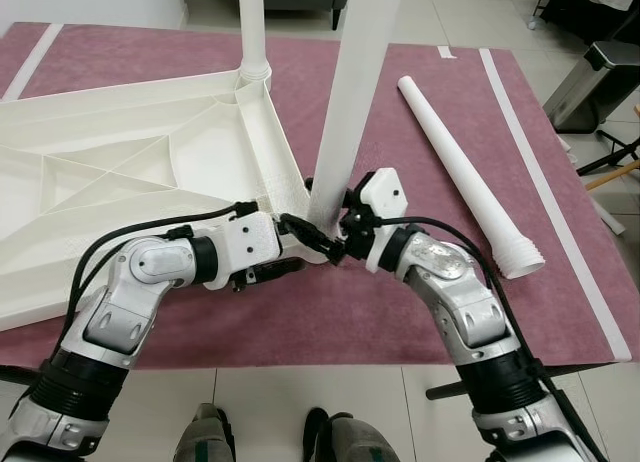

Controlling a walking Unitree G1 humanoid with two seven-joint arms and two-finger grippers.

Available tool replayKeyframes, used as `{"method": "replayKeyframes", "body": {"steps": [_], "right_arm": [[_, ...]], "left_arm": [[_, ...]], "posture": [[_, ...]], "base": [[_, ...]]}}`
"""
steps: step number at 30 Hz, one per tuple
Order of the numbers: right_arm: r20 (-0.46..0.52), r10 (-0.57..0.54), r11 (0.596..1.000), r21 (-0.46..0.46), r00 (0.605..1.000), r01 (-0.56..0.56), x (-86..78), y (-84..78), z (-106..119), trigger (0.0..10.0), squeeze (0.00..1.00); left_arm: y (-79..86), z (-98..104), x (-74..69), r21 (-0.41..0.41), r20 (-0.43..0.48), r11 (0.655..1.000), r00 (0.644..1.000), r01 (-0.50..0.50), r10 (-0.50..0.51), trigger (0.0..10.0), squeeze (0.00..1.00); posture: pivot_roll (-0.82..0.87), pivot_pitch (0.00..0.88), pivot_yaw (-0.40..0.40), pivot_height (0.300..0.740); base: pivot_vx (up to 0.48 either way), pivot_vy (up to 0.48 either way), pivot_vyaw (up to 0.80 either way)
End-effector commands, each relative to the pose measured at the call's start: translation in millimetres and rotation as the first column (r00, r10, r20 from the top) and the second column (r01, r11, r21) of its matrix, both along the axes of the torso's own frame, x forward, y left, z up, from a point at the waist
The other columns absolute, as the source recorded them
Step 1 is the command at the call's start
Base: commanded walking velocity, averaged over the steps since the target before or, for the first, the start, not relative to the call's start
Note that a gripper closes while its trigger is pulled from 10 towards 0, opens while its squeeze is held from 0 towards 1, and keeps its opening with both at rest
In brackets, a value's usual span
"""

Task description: Building children table

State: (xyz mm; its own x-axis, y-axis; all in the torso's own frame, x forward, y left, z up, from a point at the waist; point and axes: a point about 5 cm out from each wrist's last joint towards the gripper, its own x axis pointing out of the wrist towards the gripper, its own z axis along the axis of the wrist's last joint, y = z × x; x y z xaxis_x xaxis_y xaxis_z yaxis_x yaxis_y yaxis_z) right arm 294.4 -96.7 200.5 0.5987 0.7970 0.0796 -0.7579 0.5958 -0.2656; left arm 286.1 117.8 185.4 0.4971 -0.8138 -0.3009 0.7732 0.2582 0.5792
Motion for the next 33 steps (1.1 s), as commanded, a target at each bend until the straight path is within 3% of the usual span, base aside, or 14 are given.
{"method": "replayKeyframes", "body": {"steps": [1,4,9,13,14,15,16,17,18,19,20,23,24,33], "right_arm": [[-0.013,0.01,1.0,0.001,1.0,-0.01,-3.4,-2.6,-2,10.0,0.0],[-0.066,0.053,0.996,0.071,0.996,-0.048,-11.9,-8.1,-2,10.0,0.0],[-0.096,0.118,0.988,0.112,0.988,-0.107,-20.2,-8.5,0,10.0,0.0],[-0.1,0.091,0.994,0.072,0.991,-0.084,-17.8,-14.1,-4,10.0,0.0],[-0.098,0.078,0.995,0.062,0.992,-0.072,-16.2,-15.4,-5,10.0,0.0],[-0.098,0.078,0.995,0.062,0.992,-0.072,-16.2,-15.4,-5,10.0,0.0],[-0.097,0.072,0.996,0.059,0.993,-0.067,-15.5,-16.1,-5,10.0,0.0],[-0.092,0.062,0.997,0.047,0.994,-0.058,-14.2,-16.9,-5,10.0,0.0],[-0.086,0.04,0.999,0.033,0.995,-0.038,-11.8,-18.4,-6,10.0,0.0],[-0.082,0.026,0.999,0.023,0.996,-0.024,-10.3,-19.5,-7,10.0,0.0],[-0.075,-0.001,1.0,0.013,0.997,0.002,-7.8,-21.3,-7,10.0,0.0],[-0.075,-0.001,1.0,0.013,0.997,0.002,-7.8,-21.3,-7,10.0,0.0],[-0.075,-0.015,1.0,0.009,0.997,0.016,-6.5,-22.8,-8,10.0,0.0],[-0.074,-0.028,1.0,-0.005,0.997,0.028,-4.5,-26.4,-6,10.0,0.0]], "left_arm": [[0.9,-4,-3.7,0.023,-0.019,1.0,1.0,0.006,-0.005,10.0,0.0],[0.3,-11,-4.8,0.056,-0.063,0.998,0.998,0.027,-0.023,9.7,0.0],[-1.1,-12,-7.8,0.074,-0.088,0.996,0.995,0.059,-0.052,10.0,0.0],[-5.3,-14,-0.8,0.066,-0.086,0.998,0.996,0.025,-0.02,10.0,0.0],[-6.2,-15,1.6,0.068,-0.083,0.998,0.996,0.014,-0.008,7.8,0.0],[-6.2,-15,1.6,0.068,-0.083,0.998,0.996,0.014,-0.008,7.8,0.0],[-6.5,-16,2.7,0.071,-0.082,0.997,0.997,0.008,-0.002,6.6,0.0],[-6.8,-16,3.8,0.075,-0.081,0.997,0.997,0.004,0.002,6.6,0.0],[-7.4,-17,5.2,0.075,-0.081,0.997,0.997,-0.001,0.007,3.9,0.0],[-7.8,-17,6.1,0.074,-0.081,0.997,0.997,-0.004,0.01,3.9,0.0],[-8.2,-17,6.2,0.074,-0.082,0.997,0.997,-0.002,0.008,0.8,0.0],[-8.2,-17,6.2,0.074,-0.082,0.997,0.997,-0.002,0.008,0.8,0.0],[-8.4,-17,6.1,0.075,-0.084,0.997,0.996,0.0,0.006,0.0,0.0],[-3.8,-18,1.6,0.08,-0.101,0.997,0.995,0.015,-0.007,0.0,0.0]], "posture": [[0.13,0.139,-0.01,0.74],[0.12,0.137,0.014,0.74],[0.12,0.138,0.02,0.74],[0.12,0.14,0.02,0.74],[0.12,0.142,0.021,0.74],[0.12,0.142,0.021,0.74],[0.12,0.143,0.021,0.74],[0.12,0.145,0.021,0.74],[0.12,0.147,0.021,0.74],[0.12,0.148,0.021,0.74],[0.12,0.15,0.021,0.74],[0.12,0.15,0.021,0.74],[0.12,0.15,0.02,0.74],[0.13,0.155,0.016,0.74]], "base": [[0.0,0.0,0.0],[0.0,0.0,0.0],[0.0,0.0,0.0],[0.0,0.0,0.0],[0.0,0.0,0.0],[0.0,0.0,0.0],[0.0,0.0,0.0],[0.0,0.0,0.0],[0.0,0.0,0.0],[0.0,0.0,0.0],[0.0,0.0,0.0],[0.0,0.0,0.0],[0.0,0.0,0.0],[0.0,0.0,0.0]]}}
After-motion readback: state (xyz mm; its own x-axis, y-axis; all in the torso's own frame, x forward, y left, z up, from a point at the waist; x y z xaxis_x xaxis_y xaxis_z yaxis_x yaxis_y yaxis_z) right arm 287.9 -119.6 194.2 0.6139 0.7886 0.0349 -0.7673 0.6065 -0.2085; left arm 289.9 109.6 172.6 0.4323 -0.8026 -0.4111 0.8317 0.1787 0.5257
